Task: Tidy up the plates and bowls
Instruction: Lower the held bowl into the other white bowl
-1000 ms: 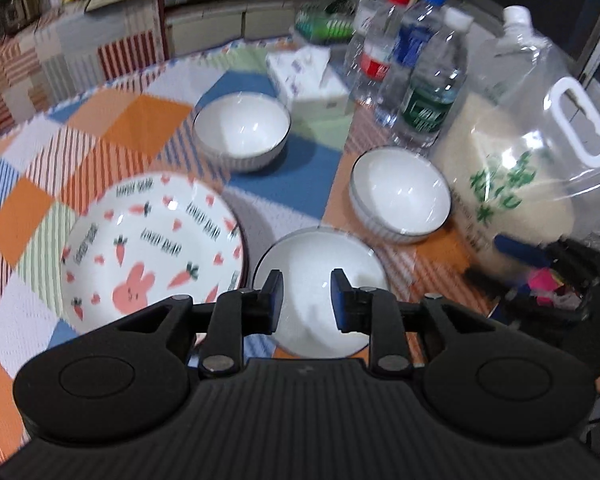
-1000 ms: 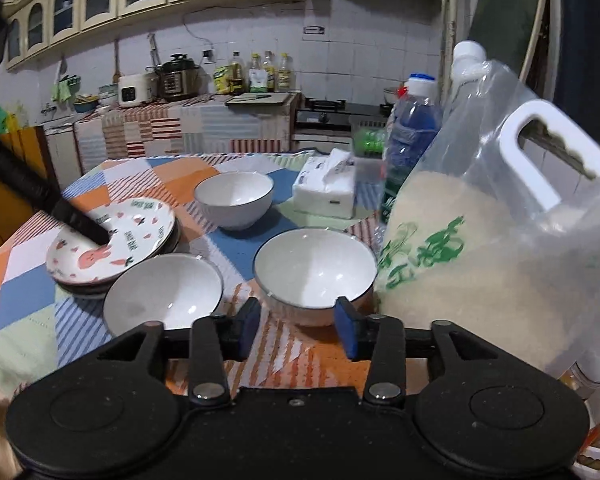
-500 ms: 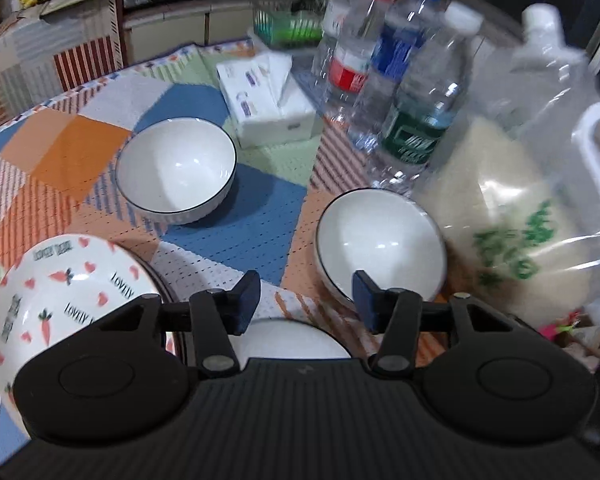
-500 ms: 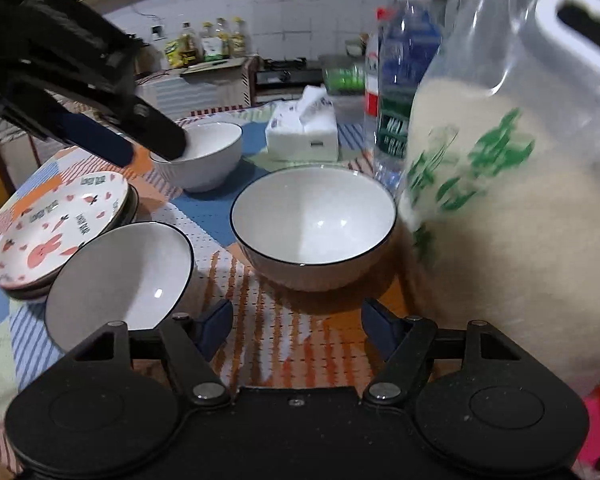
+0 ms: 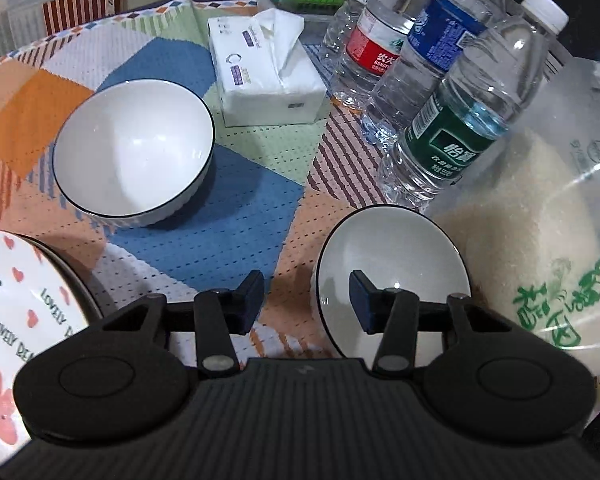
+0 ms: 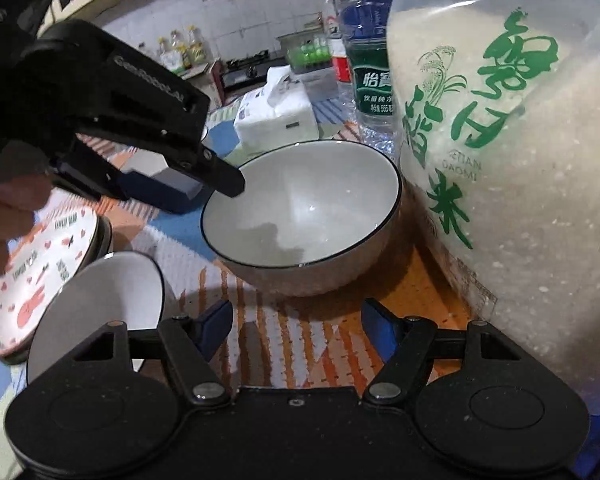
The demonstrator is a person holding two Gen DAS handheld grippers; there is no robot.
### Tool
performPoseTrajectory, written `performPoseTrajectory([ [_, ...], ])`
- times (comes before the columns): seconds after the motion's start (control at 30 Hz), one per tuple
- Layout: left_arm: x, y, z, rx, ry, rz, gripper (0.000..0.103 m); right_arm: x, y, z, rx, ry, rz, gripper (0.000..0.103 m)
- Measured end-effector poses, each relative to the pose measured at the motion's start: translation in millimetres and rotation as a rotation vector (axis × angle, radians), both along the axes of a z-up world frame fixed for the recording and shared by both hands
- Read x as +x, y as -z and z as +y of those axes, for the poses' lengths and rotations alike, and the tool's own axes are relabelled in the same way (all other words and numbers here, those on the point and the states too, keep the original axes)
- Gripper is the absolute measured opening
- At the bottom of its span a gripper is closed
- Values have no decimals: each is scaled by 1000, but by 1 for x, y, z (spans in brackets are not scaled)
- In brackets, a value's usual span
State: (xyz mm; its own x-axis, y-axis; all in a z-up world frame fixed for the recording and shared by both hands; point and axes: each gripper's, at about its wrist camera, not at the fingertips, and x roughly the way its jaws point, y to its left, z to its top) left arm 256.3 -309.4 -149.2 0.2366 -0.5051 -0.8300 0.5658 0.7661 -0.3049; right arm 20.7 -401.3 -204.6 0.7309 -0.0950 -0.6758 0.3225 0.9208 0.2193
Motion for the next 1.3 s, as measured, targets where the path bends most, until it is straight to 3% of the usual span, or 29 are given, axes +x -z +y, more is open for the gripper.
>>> performPoseTrajectory([
  [0.23, -1, 11, -5, 0, 0, 21, 20, 6, 2, -4, 37, 28, -30, 77],
  [0.4, -1, 14, -4, -19, -10, 47, 7, 7, -3, -8, 75, 17, 16, 77],
  [0.63, -3, 12, -10, 26, -13, 41, 6, -6, -12, -4, 65, -3, 19, 77],
  [0.83, 0, 12, -11, 43, -24, 76, 6, -16, -19, -1, 10, -22, -29, 74],
  [1.0, 1, 13, -10, 48, -38, 102, 6, -7, 1, 9, -17, 86, 0, 74],
  [1.07, 3, 14, -9, 49, -39, 108, 6, -7, 4, 4, -11, 148, -43, 75],
  [1.3, -7, 9, -14, 91, 6, 77, 7, 12, 5, 3, -8, 54, -78, 80],
])
